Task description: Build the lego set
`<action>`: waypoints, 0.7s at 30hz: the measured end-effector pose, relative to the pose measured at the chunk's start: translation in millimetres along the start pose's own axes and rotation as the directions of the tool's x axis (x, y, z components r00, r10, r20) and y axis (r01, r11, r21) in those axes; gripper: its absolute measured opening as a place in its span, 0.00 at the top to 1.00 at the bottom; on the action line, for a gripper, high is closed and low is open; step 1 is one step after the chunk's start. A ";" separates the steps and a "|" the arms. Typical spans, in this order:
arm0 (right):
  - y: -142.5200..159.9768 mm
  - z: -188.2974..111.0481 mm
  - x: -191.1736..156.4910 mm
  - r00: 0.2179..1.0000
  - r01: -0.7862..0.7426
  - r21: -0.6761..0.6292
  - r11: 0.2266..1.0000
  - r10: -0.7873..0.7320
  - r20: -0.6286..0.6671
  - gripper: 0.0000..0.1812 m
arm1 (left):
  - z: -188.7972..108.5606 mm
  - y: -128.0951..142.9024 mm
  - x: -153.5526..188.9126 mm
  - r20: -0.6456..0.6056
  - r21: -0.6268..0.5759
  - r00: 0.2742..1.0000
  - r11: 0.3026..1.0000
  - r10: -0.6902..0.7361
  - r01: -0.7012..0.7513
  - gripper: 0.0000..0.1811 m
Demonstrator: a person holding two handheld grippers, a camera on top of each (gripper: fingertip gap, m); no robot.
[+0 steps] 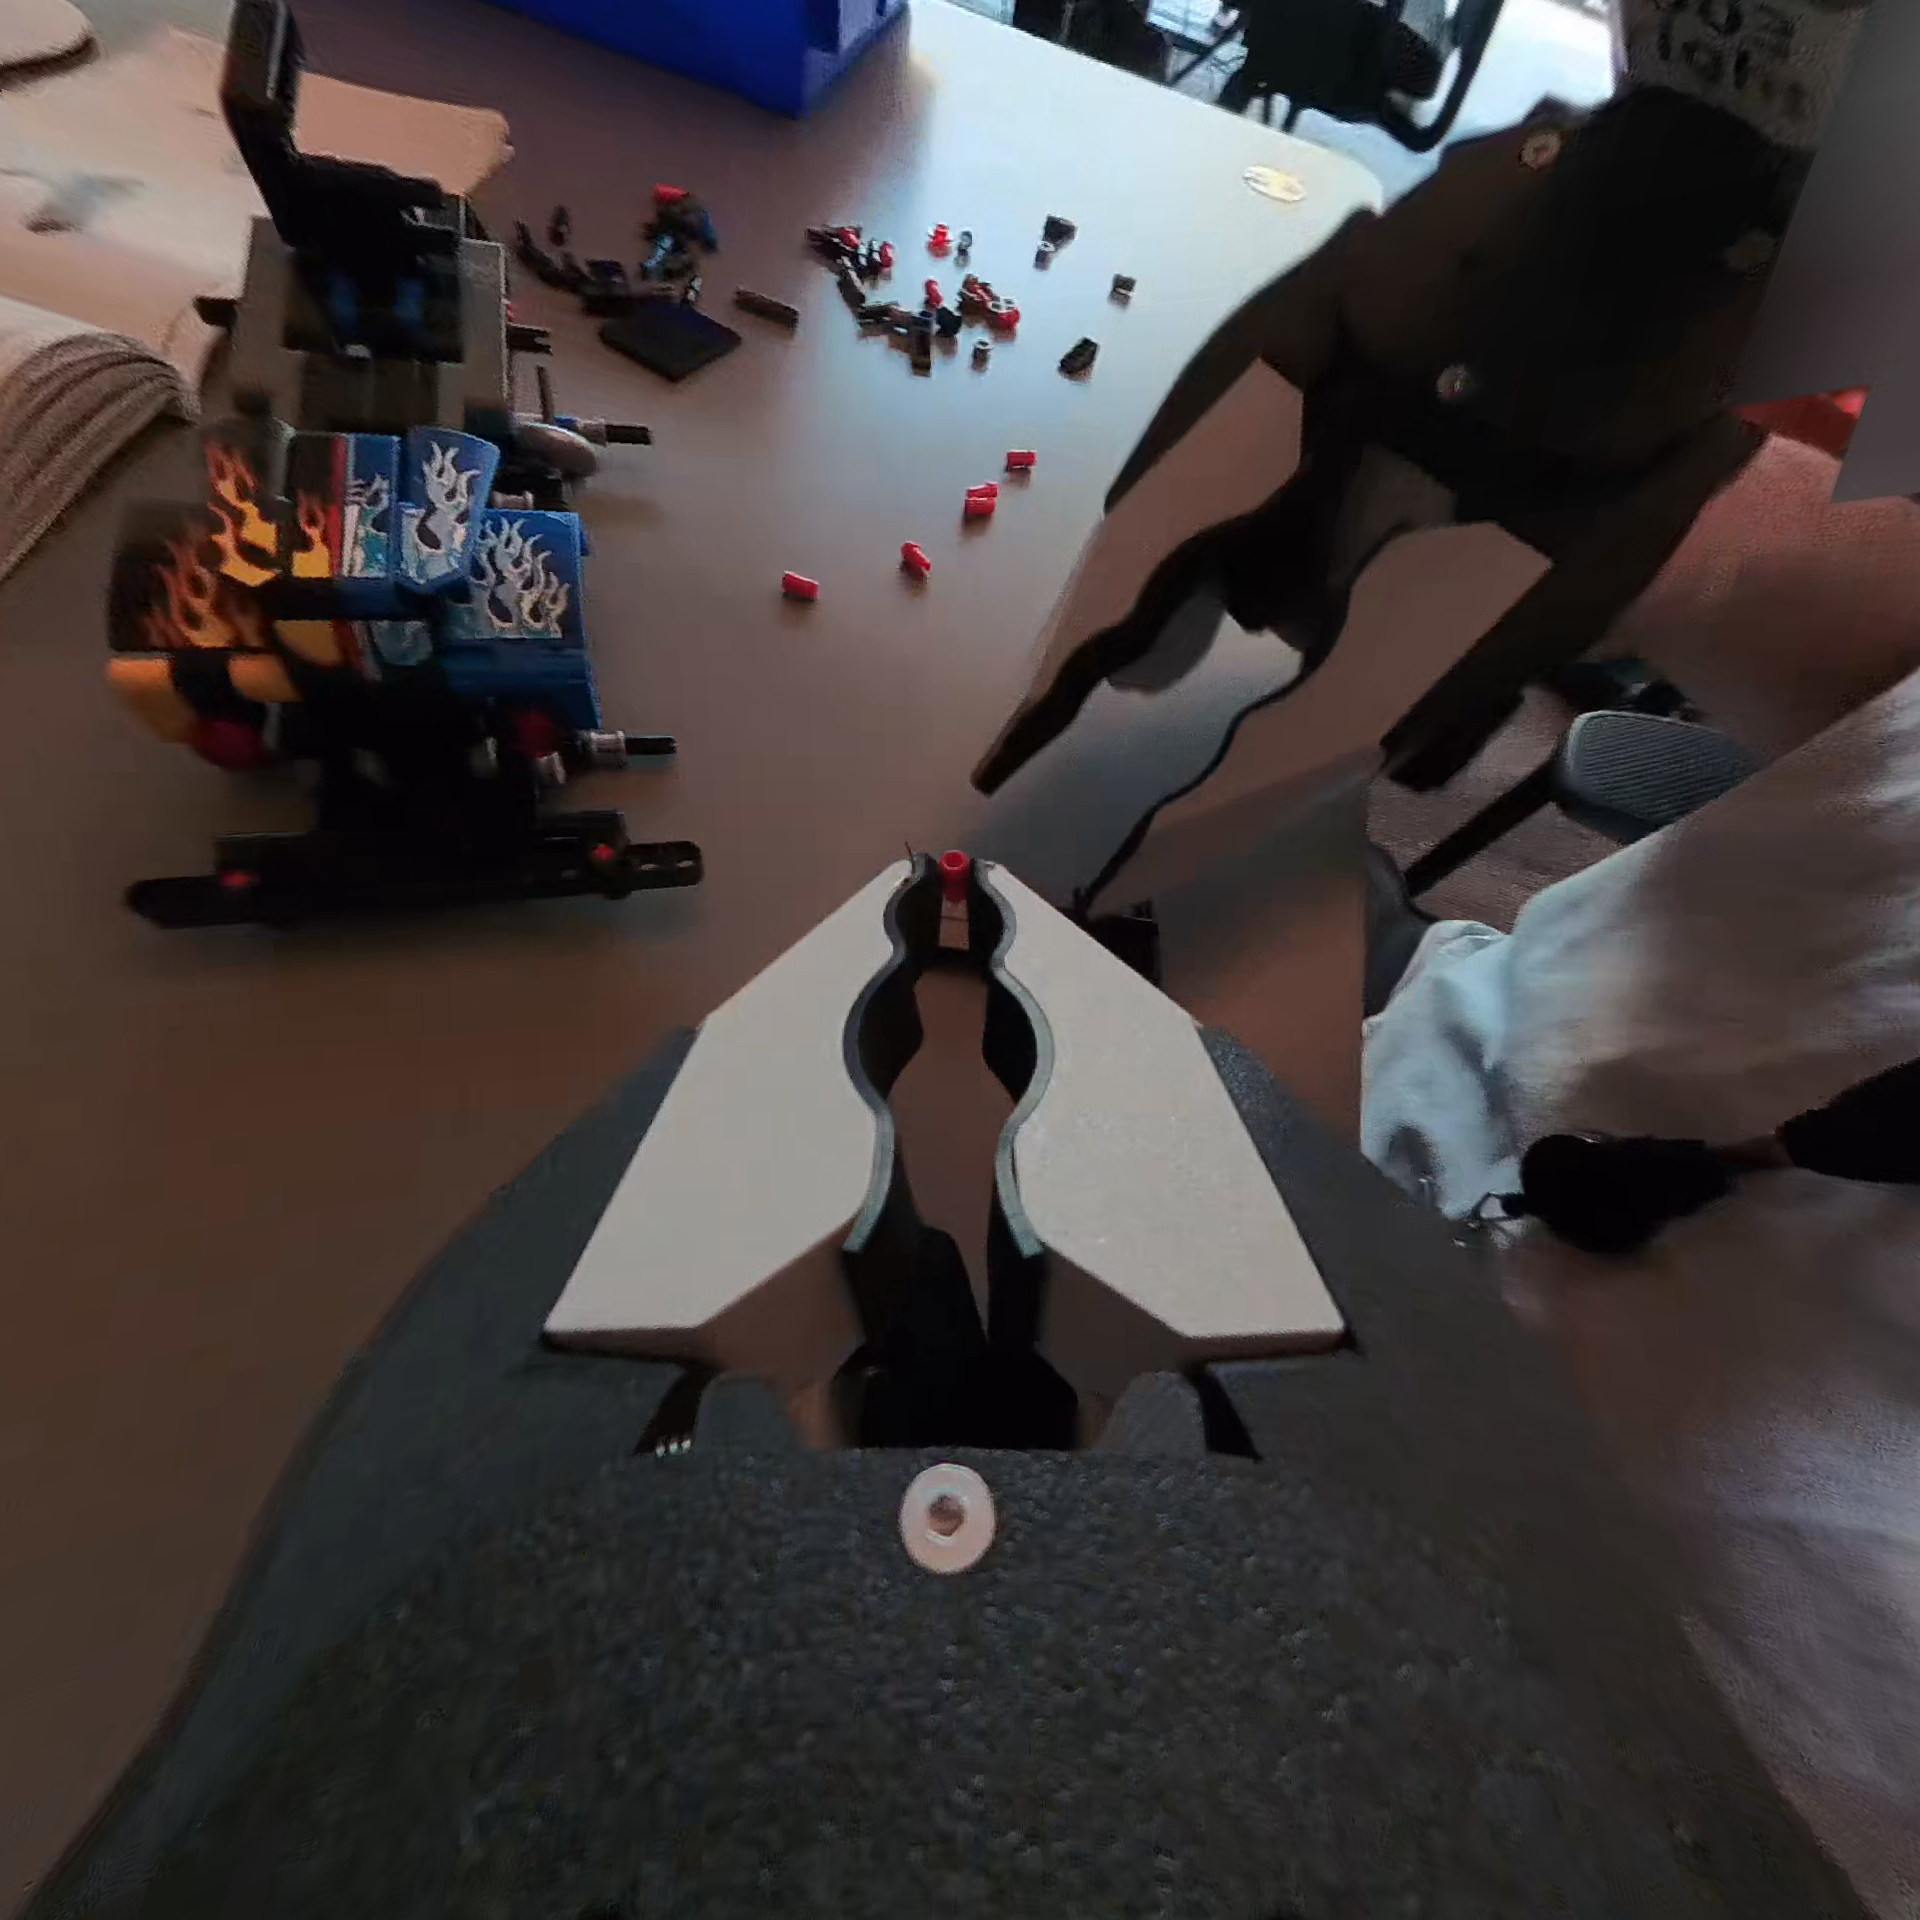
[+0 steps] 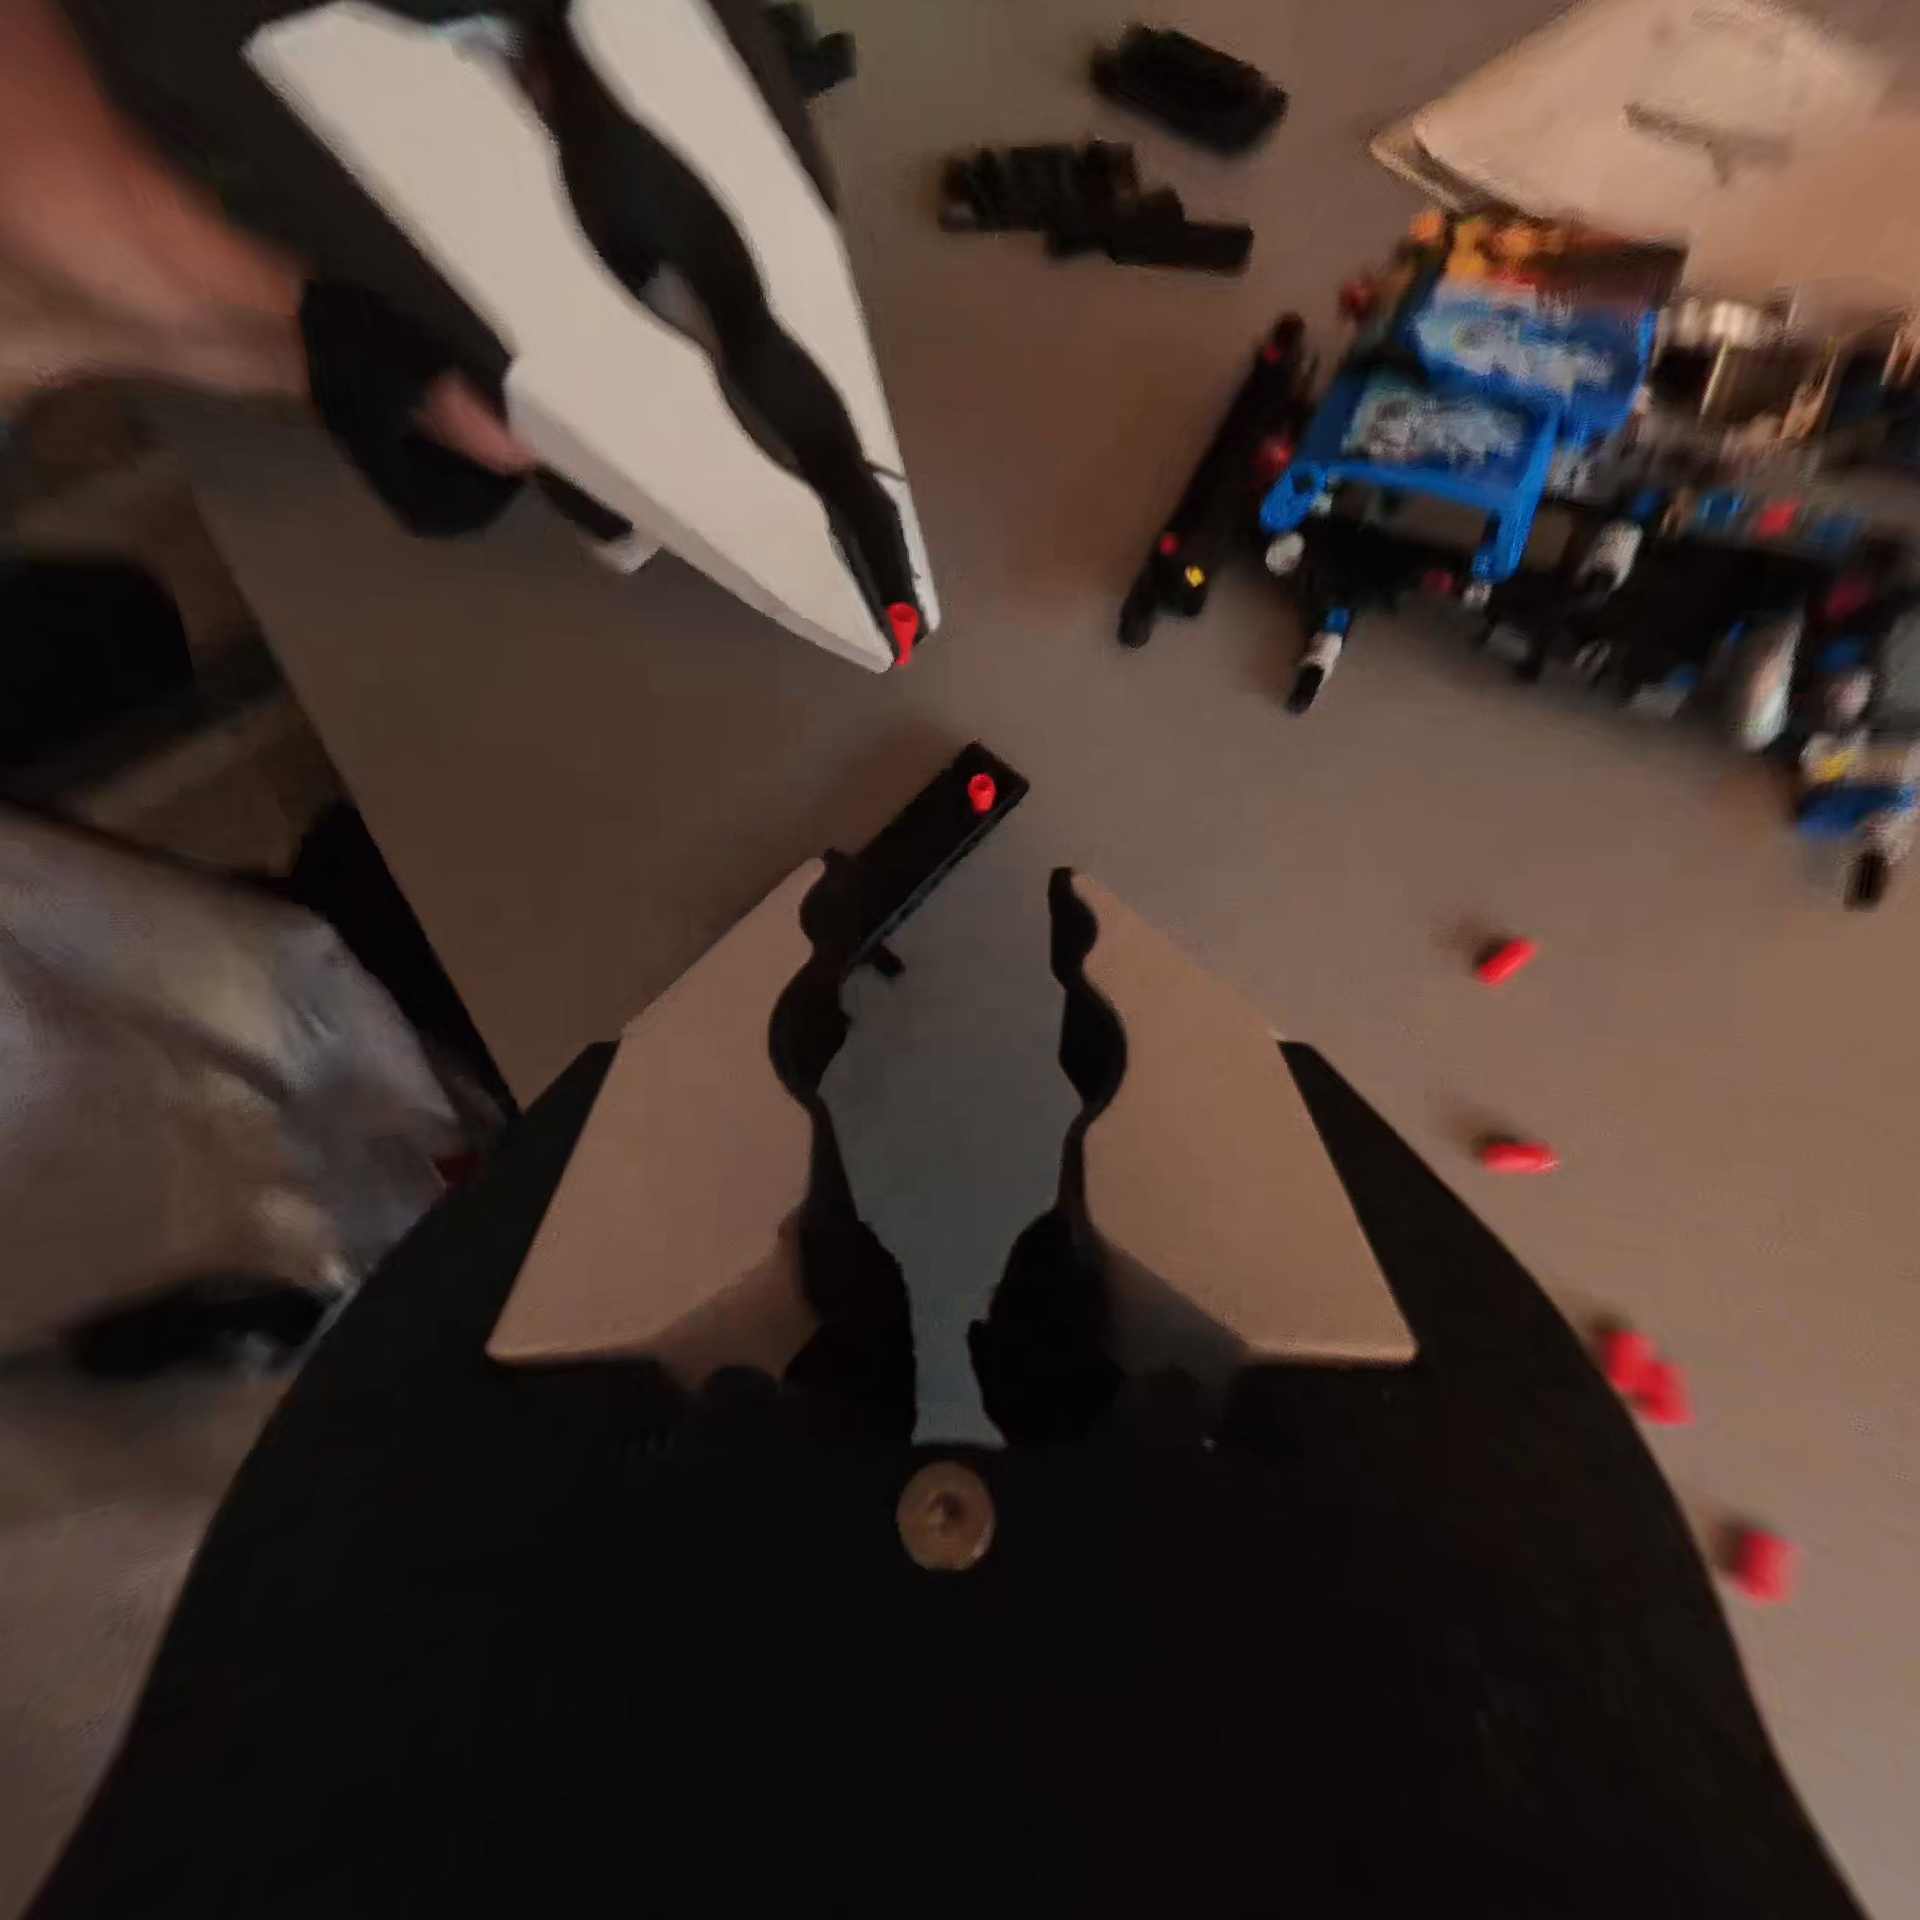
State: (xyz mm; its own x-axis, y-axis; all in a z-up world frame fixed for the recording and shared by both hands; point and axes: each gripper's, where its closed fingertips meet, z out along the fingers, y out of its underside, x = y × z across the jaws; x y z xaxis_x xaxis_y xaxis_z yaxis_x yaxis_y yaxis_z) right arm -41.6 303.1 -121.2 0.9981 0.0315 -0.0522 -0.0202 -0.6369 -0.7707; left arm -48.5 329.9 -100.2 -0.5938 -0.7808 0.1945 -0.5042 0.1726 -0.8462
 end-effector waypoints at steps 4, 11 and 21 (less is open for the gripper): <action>2.6 17.8 -7.3 0.978 -0.182 0.026 0.983 0.183 -0.100 0.75 | -1.6 -1.6 -3.7 0.064 0.032 0.998 0.999 0.009 -0.011 0.98; 6.9 28.1 1.2 0.946 -0.119 0.002 0.993 0.114 -0.303 0.87 | -0.8 6.0 0.5 0.038 0.023 0.992 0.993 0.119 -0.120 0.98; -13.5 24.3 -0.3 0.951 -0.028 0.094 0.995 0.055 -0.305 0.92 | -3.0 -2.9 -6.7 0.083 0.062 0.953 0.953 0.292 -0.298 0.98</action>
State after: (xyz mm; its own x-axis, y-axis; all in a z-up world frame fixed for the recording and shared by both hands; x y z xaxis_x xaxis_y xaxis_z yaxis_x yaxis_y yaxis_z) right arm -43.0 330.4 -126.2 0.9653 -0.2405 0.1016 -0.0532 -0.5623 -0.8252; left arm -45.0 336.5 -97.5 -0.6608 -0.7434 -0.1034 -0.2647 0.3597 -0.8947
